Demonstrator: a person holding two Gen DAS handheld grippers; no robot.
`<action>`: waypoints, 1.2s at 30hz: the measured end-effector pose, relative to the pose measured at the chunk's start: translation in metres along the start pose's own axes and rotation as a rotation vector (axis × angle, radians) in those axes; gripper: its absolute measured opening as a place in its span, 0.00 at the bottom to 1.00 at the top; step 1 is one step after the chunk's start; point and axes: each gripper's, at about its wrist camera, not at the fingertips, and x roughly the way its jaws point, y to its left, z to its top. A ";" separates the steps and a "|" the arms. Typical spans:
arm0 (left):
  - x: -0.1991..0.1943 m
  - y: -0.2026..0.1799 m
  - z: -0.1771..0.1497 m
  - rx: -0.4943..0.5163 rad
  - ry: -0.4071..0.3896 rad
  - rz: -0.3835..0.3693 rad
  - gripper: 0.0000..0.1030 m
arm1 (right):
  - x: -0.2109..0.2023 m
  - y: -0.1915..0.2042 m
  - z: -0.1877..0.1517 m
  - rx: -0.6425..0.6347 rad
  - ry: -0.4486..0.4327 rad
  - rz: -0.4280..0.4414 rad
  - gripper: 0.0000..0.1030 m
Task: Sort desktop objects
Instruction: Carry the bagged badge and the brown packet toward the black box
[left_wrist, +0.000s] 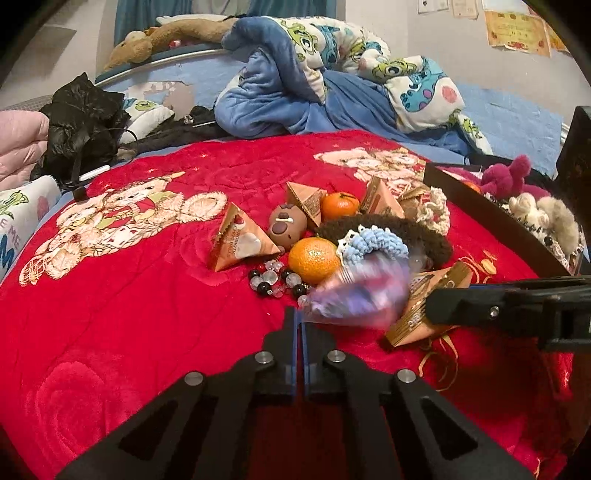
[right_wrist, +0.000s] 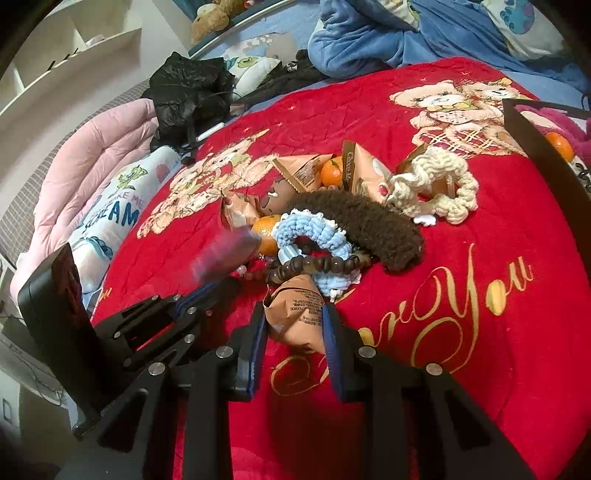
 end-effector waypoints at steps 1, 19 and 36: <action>-0.001 0.000 0.000 -0.002 -0.006 0.003 0.02 | -0.002 -0.001 0.000 0.002 -0.003 0.001 0.27; -0.043 0.018 -0.015 -0.149 -0.114 -0.032 0.00 | -0.028 -0.010 0.000 0.028 -0.054 0.021 0.27; -0.049 -0.014 -0.008 -0.080 -0.089 -0.045 0.00 | -0.054 -0.023 -0.002 0.036 -0.092 0.017 0.27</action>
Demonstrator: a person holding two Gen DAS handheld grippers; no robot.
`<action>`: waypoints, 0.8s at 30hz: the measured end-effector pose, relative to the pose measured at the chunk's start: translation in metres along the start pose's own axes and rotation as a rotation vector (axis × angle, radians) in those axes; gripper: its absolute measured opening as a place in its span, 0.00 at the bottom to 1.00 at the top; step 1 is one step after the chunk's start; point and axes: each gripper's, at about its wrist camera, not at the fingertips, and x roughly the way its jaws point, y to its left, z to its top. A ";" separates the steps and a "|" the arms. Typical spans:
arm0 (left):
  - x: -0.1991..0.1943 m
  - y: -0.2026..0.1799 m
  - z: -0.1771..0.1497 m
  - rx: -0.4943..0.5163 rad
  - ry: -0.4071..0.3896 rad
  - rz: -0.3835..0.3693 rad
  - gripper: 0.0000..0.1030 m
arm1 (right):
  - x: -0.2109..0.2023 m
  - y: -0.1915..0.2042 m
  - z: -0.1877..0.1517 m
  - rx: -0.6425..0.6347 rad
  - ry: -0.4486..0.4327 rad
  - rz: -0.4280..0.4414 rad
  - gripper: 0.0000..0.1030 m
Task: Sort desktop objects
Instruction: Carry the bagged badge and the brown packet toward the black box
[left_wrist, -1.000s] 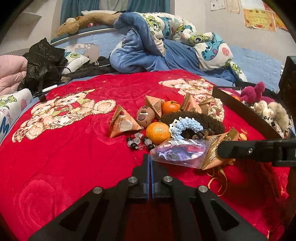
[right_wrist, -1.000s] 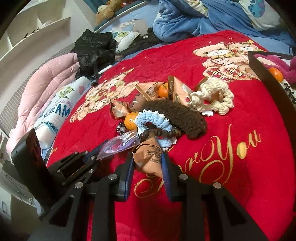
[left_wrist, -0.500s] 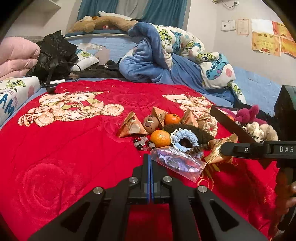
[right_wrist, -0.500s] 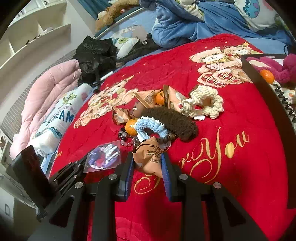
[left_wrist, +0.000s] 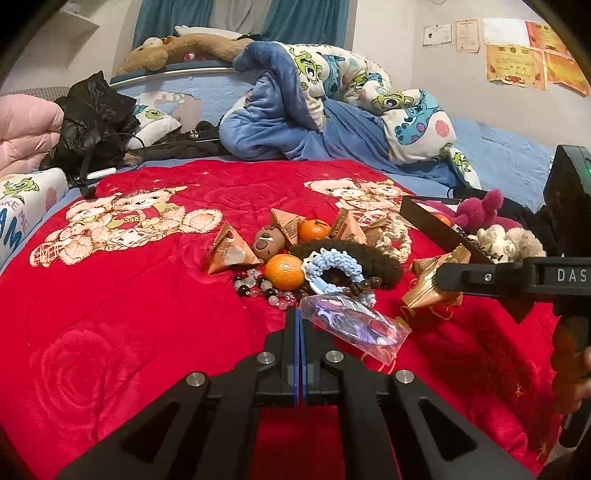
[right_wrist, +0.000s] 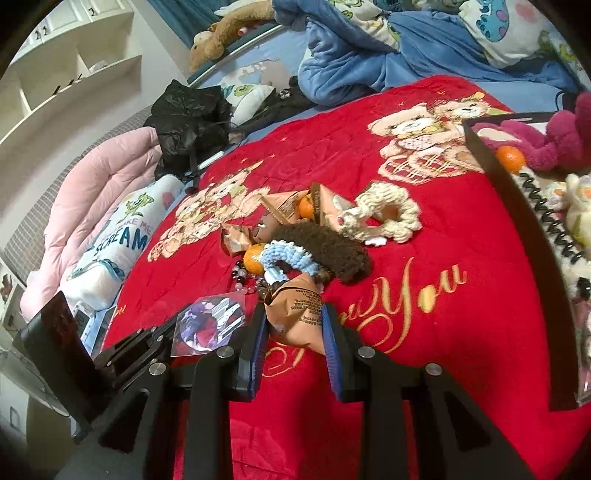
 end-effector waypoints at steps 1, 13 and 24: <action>-0.001 -0.001 0.000 -0.001 0.001 0.000 0.00 | -0.003 -0.002 0.000 0.007 -0.005 0.005 0.27; -0.008 -0.042 0.001 0.049 0.002 -0.030 0.00 | -0.042 -0.019 -0.007 0.003 -0.048 -0.037 0.27; 0.002 -0.126 0.002 0.136 0.010 -0.149 0.00 | -0.108 -0.063 -0.020 0.060 -0.133 -0.095 0.27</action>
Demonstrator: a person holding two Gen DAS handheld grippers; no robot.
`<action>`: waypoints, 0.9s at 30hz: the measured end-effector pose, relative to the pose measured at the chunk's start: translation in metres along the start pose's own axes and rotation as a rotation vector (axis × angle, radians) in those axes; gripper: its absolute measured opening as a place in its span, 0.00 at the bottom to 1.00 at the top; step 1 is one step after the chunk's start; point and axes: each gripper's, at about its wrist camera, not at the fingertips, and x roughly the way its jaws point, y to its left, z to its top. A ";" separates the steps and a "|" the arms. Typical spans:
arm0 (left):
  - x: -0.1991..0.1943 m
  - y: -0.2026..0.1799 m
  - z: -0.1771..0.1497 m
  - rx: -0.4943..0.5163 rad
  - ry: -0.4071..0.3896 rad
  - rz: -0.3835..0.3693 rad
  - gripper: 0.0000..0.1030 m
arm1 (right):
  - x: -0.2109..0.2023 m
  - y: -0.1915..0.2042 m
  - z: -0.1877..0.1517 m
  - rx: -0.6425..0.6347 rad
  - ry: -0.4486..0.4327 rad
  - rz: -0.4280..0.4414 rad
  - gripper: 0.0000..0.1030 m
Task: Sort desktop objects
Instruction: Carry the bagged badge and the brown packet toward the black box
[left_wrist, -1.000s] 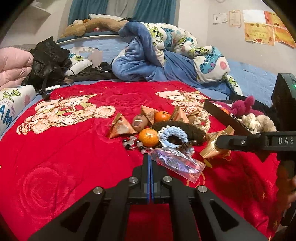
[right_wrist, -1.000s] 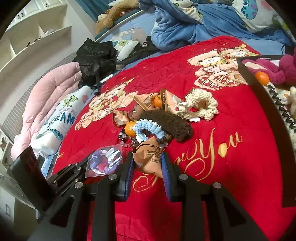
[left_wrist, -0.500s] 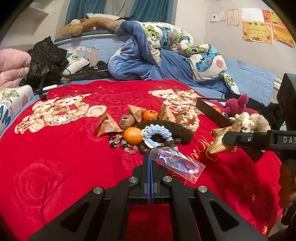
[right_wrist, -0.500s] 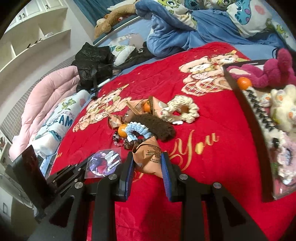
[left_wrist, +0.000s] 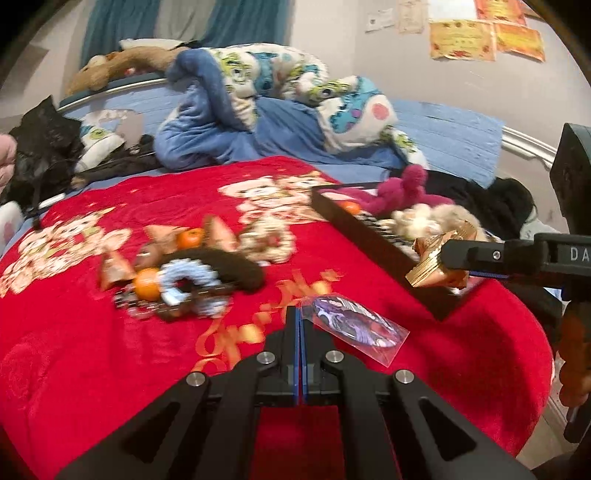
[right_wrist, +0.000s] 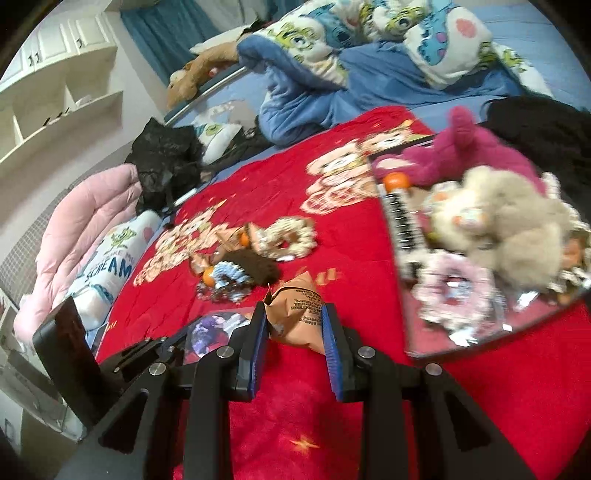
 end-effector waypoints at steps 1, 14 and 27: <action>0.002 -0.007 0.001 0.012 0.001 -0.009 0.00 | -0.006 -0.006 -0.001 0.009 -0.008 -0.007 0.27; 0.003 -0.077 0.020 0.139 -0.035 -0.065 0.00 | -0.091 -0.086 -0.007 0.145 -0.144 -0.077 0.27; 0.020 -0.119 0.044 0.160 -0.028 -0.124 0.00 | -0.100 -0.094 -0.007 0.164 -0.167 -0.072 0.27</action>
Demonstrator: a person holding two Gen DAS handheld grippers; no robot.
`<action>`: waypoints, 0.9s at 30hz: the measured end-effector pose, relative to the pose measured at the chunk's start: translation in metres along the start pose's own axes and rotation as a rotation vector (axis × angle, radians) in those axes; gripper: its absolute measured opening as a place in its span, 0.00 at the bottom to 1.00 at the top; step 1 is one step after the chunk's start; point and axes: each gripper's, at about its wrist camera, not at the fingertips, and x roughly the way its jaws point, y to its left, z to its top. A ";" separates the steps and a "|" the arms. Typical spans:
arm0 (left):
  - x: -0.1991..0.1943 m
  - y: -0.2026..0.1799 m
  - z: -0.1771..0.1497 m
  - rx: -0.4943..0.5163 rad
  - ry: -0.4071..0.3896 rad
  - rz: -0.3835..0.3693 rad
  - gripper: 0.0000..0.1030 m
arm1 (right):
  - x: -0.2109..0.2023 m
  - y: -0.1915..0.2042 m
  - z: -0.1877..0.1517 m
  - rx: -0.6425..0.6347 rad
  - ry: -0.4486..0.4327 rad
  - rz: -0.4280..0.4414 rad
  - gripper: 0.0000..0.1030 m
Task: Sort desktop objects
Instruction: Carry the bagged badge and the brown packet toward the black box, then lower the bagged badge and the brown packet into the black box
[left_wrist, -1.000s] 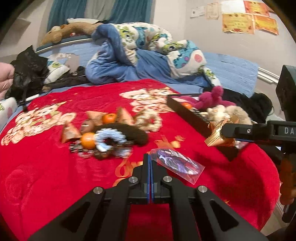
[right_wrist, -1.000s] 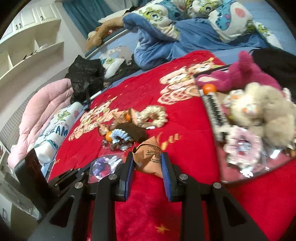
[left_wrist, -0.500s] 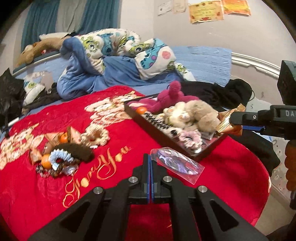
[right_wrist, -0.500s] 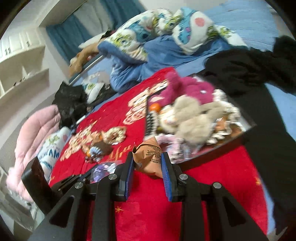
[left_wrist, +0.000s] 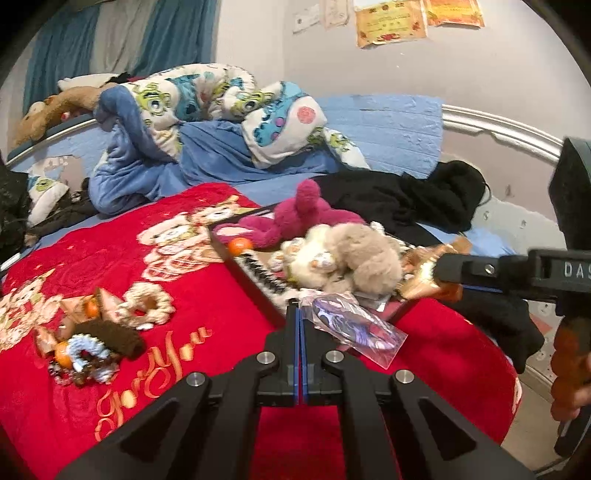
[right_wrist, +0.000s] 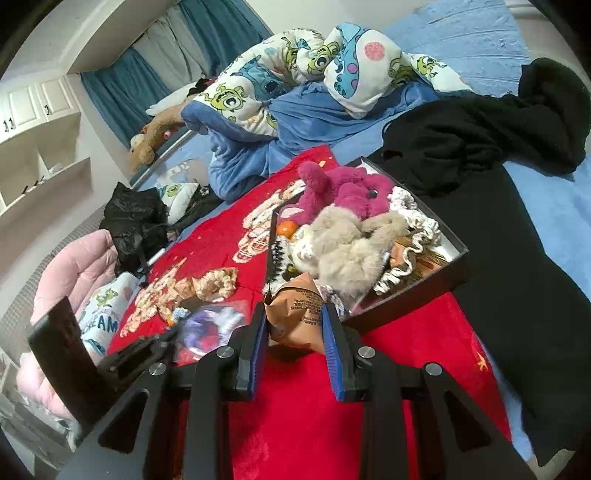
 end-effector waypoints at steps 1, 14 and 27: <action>0.002 -0.003 0.000 0.008 -0.001 0.003 0.00 | 0.001 0.000 0.001 0.003 -0.003 0.006 0.27; 0.032 -0.005 0.015 0.013 0.019 -0.013 0.00 | 0.027 -0.006 0.012 0.039 0.021 0.005 0.27; 0.078 -0.016 0.017 0.075 0.054 -0.023 0.00 | 0.051 -0.017 0.019 0.060 0.049 -0.058 0.27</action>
